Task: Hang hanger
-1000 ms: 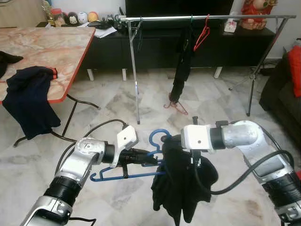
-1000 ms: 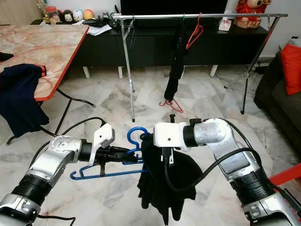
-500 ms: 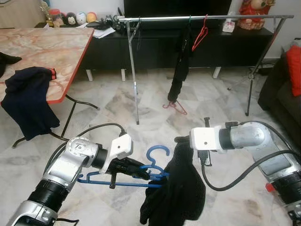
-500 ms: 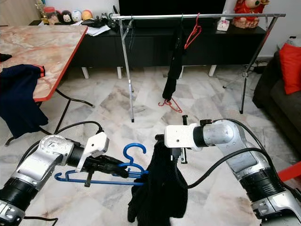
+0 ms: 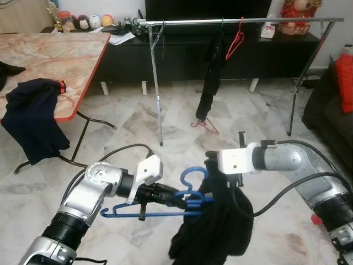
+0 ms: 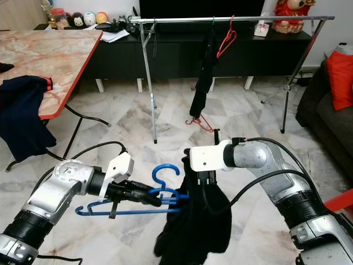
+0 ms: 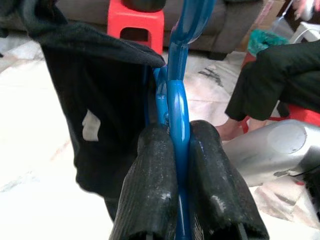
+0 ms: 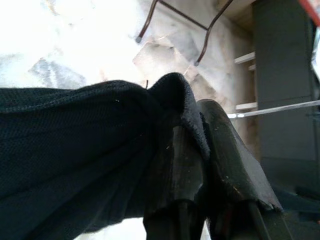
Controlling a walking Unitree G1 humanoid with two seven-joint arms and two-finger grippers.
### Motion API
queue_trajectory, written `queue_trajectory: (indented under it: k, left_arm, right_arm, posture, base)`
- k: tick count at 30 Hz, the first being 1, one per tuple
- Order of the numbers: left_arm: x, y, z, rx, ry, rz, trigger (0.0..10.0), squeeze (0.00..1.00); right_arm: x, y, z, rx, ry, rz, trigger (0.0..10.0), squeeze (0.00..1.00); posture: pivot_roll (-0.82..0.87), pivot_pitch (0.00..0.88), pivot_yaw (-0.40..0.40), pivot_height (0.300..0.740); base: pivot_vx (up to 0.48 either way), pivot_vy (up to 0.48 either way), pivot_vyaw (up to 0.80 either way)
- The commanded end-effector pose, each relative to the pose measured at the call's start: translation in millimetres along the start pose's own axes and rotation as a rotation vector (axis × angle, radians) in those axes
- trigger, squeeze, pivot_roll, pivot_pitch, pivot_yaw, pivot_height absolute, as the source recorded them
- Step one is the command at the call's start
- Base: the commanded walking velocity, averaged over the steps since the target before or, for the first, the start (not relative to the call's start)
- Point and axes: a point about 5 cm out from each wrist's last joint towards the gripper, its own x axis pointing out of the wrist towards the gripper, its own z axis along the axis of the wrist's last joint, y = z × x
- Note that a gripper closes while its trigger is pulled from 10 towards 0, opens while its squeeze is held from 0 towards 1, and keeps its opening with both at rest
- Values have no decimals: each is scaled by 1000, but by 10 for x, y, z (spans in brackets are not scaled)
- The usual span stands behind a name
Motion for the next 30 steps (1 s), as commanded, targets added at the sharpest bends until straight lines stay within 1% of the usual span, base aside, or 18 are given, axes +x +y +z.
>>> queue_trajectory:
  k: [1, 2, 4, 7, 10, 11, 12, 14, 17, 19, 20, 22, 24, 25, 26, 27, 30]
  left_arm:
    - [24, 19, -13, 35, 45, -5, 10000, 0]
    - [31, 85, -42, 49, 71, 62, 10000, 0]
    - [38, 163, -64, 74, 96, 142, 10000, 0]
    - [40, 195, -75, 76, 104, 173, 10000, 0]
    - [17, 386, -127, 121, 163, 385, 10000, 0]
    - [9, 413, -126, 124, 158, 416, 10000, 0]
    - [8, 390, -100, 112, 119, 385, 10000, 0]
    - [7, 327, -87, 98, 98, 302, 10000, 0]
    - [-30, 224, -88, 80, 107, 170, 10000, 0]
    - [-49, 194, -77, 70, 106, 124, 10000, 0]
    - [-77, 166, -65, 63, 106, 74, 10000, 0]
    - [-112, 148, -51, 58, 104, 35, 10000, 0]
    - [-140, 154, -7, 57, 75, 17, 10000, 0]
    - [-157, 194, 122, 49, -19, 25, 10000, 0]
    - [-157, 194, 122, 49, -19, 25, 10000, 0]
    - [-164, 210, 171, 45, -56, 31, 10000, 0]
    - [-174, 300, 327, 2, -220, 90, 10000, 0]
  right_arm:
    - [-11, -136, 100, -28, -50, -65, 10000, 0]
    - [-1, -177, 162, -25, -91, -92, 10000, 0]
    - [3, -202, 219, -21, -128, -104, 10000, 0]
    - [7, -211, 242, -15, -145, -108, 10000, 0]
    - [32, -207, 326, -8, -194, -100, 10000, 0]
    - [39, -196, 328, -10, -196, -93, 10000, 0]
    - [41, -175, 309, -17, -191, -84, 10000, 0]
    - [32, -173, 290, -20, -186, -83, 10000, 0]
    - [18, -175, 275, -18, -180, -80, 10000, 0]
    - [19, -169, 266, -20, -172, -71, 10000, 0]
    - [24, -163, 262, -23, -169, -70, 10000, 0]
    - [35, -158, 262, -23, -167, -69, 10000, 0]
    - [47, -150, 260, -29, -162, -65, 10000, 0]
    - [55, -149, 266, -26, -166, -66, 10000, 0]
    - [55, -149, 266, -26, -166, -66, 10000, 0]
    - [58, -150, 268, -25, -168, -67, 10000, 0]
    - [79, -140, 293, -25, -178, -69, 10000, 0]
  posture:
    - [-114, 0, -25, 740]
    - [-112, 0, -22, 740]
    - [-112, 0, -22, 740]
    - [-108, 0, -22, 740]
    - [-109, 0, -20, 740]
    - [-109, 0, -20, 740]
    - [-109, 0, -20, 740]
    - [-110, 0, -20, 740]
    - [-111, 0, -20, 740]
    - [-111, 0, -19, 740]
    - [-110, 0, -20, 740]
    - [-110, 0, -20, 740]
    - [-110, 0, -20, 740]
    - [-105, 3, -22, 740]
    - [-105, 3, -22, 740]
    - [-105, 3, -22, 740]
    - [-105, 2, -20, 740]
  base:
    - [0, 0, 0]
    - [0, 0, 0]
    - [0, 0, 0]
    - [0, 0, 0]
    - [0, 0, 0]
    - [0, 0, 0]
    - [0, 0, 0]
    - [0, 0, 0]
    - [0, 0, 0]
    - [0, 0, 0]
    - [0, 0, 0]
    - [0, 0, 0]
    - [0, 0, 0]
    - [0, 0, 0]
    - [0, 0, 0]
    - [0, 0, 0]
    - [0, 0, 0]
